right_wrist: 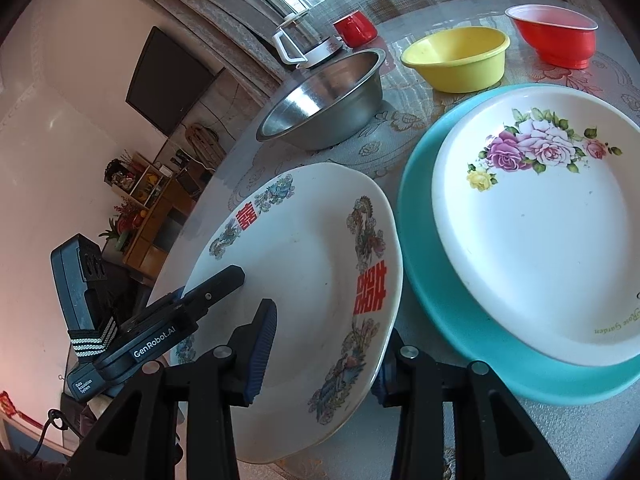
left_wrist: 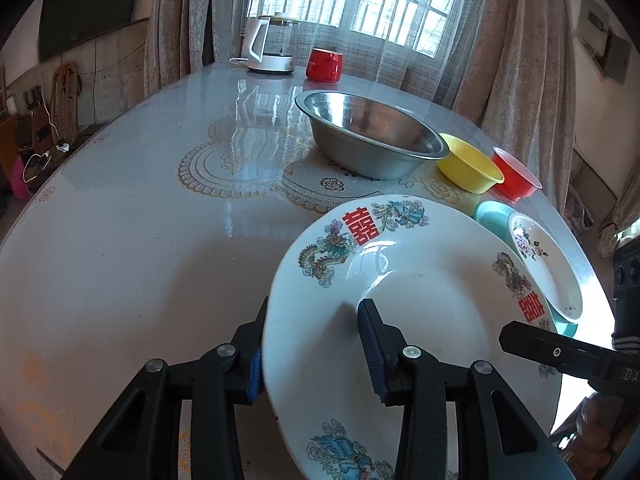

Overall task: Organize plates and bowls
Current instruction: 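Lift the large plate and carry it over the teal plate stack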

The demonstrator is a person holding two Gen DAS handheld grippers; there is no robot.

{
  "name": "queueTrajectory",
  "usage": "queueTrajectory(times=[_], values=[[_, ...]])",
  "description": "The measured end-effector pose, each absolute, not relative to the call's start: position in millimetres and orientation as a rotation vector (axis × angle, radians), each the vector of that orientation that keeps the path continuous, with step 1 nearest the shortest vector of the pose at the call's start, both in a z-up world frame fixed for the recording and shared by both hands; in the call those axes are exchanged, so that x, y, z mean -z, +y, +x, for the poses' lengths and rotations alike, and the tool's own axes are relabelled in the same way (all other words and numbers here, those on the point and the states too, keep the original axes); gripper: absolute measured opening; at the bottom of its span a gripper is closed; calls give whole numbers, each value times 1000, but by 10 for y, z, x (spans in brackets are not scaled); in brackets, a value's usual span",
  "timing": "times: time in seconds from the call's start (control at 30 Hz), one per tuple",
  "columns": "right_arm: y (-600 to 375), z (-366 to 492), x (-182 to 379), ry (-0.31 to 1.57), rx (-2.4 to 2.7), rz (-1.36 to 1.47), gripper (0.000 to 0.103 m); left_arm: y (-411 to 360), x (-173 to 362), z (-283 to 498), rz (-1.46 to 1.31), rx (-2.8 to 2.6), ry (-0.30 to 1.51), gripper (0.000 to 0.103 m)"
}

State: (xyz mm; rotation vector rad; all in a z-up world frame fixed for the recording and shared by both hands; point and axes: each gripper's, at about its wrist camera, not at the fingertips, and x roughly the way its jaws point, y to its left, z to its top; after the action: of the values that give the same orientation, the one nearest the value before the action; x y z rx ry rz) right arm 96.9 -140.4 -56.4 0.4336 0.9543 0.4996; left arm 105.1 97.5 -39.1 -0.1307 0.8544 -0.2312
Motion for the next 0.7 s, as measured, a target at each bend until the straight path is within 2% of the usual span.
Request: queueTrajectory(times=[0.17, 0.33, 0.7], values=[[-1405, 999, 560, 958, -480, 416, 33, 1004, 393, 1013, -138, 248, 861, 40], [-1405, 990, 558, 955, -483, 412, 33, 920, 394, 1051, -91, 222, 857, 44], [-1361, 961, 509, 944, -446, 344, 32, 1006, 383, 840, -143, 259, 869, 41]])
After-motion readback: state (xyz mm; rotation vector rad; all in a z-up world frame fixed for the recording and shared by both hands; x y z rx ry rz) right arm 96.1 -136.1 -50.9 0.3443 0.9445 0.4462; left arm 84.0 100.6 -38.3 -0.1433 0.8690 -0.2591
